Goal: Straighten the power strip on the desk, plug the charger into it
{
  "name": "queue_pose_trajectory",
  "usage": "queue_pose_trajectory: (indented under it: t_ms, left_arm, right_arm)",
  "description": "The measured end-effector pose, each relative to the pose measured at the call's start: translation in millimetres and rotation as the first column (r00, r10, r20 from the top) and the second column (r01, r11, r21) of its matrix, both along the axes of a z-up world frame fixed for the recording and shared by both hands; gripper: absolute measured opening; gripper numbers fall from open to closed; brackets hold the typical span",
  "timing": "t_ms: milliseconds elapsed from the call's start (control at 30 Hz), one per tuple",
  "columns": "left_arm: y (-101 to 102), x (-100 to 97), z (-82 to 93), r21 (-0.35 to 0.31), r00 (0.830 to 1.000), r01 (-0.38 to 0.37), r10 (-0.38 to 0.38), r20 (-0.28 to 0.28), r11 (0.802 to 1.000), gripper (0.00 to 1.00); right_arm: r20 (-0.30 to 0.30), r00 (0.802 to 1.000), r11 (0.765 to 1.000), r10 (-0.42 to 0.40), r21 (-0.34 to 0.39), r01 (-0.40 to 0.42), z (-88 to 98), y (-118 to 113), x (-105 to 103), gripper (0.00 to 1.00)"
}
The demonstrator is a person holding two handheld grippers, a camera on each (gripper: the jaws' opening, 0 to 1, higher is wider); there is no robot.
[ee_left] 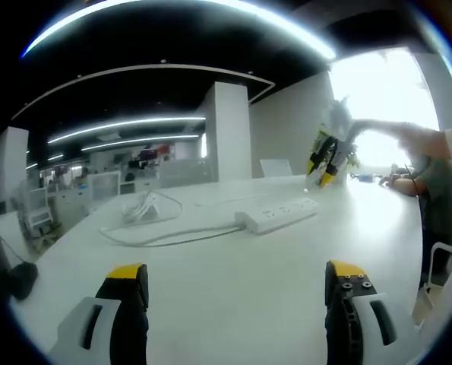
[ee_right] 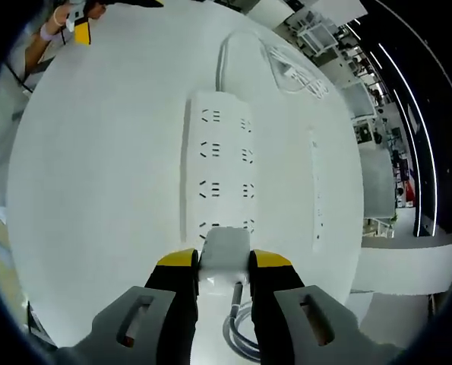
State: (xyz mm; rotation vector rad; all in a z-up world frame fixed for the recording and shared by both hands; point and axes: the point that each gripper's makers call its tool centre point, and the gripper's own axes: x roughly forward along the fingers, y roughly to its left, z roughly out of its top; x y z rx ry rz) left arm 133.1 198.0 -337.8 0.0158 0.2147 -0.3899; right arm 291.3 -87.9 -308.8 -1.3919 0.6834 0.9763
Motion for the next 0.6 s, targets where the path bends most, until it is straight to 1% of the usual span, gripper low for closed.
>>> queue_pose_trajectory:
  t_ms: [233, 600]
  left_arm:
    - [-2, 0.6, -0.6, -0.007, 1.0, 0.005, -0.005, 0.0, 1.0, 0.99]
    - [-1, 0.1, -0.1, -0.014, 1.0, 0.003, -0.003, 0.003, 1.0, 0.99]
  right_arm:
    - [-0.029, 1.0, 1.0, -0.012, -0.012, 0.012, -5.2, 2, -3, 0.24]
    - [-0.066, 0.997, 0.998, -0.034, -0.054, 0.03, -13.7, 0, -10, 0.24]
